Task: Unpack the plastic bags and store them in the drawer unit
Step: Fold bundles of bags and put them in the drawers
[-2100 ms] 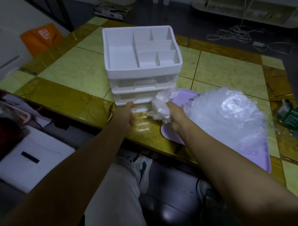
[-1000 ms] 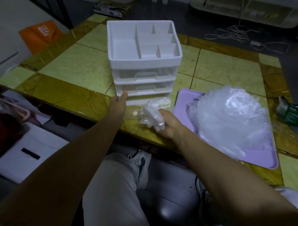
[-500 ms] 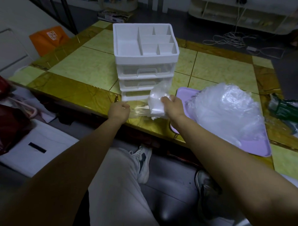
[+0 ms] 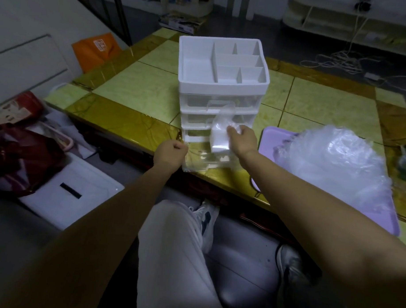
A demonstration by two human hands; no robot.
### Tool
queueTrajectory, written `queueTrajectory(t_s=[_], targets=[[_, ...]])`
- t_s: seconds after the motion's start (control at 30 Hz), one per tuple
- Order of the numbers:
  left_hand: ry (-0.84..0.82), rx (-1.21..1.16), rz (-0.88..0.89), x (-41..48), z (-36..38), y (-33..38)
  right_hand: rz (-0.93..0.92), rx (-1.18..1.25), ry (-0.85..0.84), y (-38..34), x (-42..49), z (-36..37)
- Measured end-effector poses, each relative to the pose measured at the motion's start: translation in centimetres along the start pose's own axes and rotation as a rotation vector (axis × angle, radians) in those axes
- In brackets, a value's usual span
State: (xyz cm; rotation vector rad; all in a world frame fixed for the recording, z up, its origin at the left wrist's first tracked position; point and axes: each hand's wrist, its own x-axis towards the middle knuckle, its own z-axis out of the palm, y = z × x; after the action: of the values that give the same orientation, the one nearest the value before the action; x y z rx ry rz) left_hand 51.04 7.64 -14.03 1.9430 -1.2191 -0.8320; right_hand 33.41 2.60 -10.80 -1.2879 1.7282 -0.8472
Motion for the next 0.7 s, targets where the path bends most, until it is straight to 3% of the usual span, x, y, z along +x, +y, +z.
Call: queueTrajectory(t_s=[0.17,0.33,0.5,0.6,0.7], targets=[[0.111,0.013,0.27,0.3,0.0,2.0,0.043,-0.084,-0.082,1.0,0.7,3.7],[-0.042,0.359,0.58,1.8,1.3,1.7,0.053,-0.202,-0.244,0.8,1.7,5.8],[-0.017,0.83,0.56,2.8,2.2,1.5,0.136,-0.08,-0.405,0.8,2.6,5.6],[-0.01,0.932,0.562,2.8,2.5,0.9,0.072,-0.396,-0.43,1.0,2.9,5.1],[0.003,0.971,0.555,2.9,2.9,0.9,-0.031,-0.785,-0.313,1.4,2.4,4.4]])
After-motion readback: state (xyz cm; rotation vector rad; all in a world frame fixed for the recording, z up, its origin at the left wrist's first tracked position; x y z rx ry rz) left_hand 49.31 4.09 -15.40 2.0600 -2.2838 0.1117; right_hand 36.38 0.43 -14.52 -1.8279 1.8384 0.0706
